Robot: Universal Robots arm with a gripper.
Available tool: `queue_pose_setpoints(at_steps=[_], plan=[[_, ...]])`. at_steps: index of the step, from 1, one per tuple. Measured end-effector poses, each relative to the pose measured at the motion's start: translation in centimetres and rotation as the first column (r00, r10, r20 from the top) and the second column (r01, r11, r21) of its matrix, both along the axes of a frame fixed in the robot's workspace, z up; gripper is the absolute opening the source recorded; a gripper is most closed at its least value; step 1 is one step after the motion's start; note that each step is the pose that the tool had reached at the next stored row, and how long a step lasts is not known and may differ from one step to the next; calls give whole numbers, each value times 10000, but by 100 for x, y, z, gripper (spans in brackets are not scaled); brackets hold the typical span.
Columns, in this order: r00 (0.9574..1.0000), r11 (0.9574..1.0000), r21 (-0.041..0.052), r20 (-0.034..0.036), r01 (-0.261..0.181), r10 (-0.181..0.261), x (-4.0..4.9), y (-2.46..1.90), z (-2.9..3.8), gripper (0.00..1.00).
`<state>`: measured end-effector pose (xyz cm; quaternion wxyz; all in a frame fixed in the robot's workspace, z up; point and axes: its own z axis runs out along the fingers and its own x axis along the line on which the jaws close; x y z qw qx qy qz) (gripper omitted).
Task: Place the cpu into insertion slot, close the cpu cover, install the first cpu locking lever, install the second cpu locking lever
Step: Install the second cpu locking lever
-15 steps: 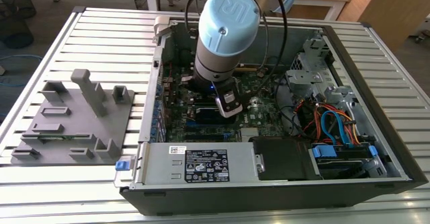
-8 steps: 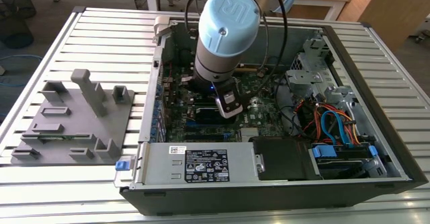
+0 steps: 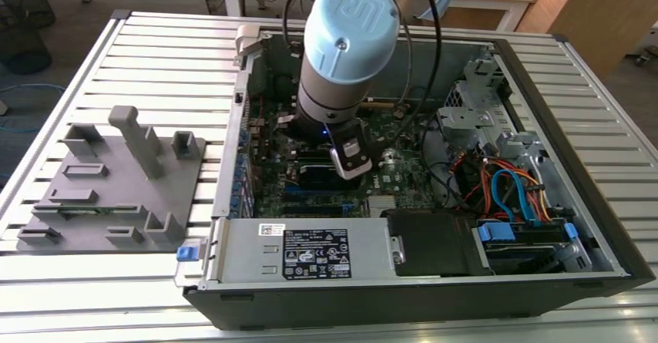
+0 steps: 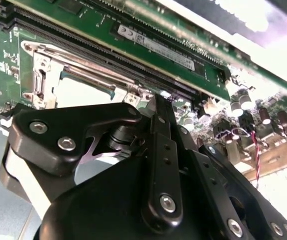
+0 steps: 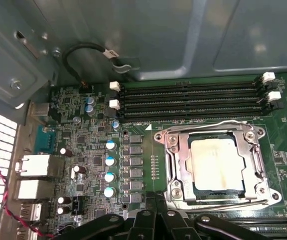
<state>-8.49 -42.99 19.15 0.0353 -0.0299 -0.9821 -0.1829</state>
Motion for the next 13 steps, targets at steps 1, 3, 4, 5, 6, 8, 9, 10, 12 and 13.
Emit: queue_pose_setpoints(at_steps=[1,3,4,5,6,8,9,10,12,13], plan=[[10000,10000,3,0,0,0,0,0,19,10],[10000,10000,7,-1,-1,1,-1,0,55,10],[10000,10000,9,0,0,0,-1,0,73,10],[10000,10000,9,0,0,0,-2,0,91,10],[10000,10000,10,-1,0,0,-2,0,109,10],[10000,10000,12,1,0,0,-2,0,114,10],[10000,10000,12,1,0,0,-3,0,114,10],[10000,10000,11,0,0,0,-4,0,115,10],[10000,10000,11,0,0,0,-5,0,115,10],[10000,10000,11,0,0,0,-5,0,115,10]])
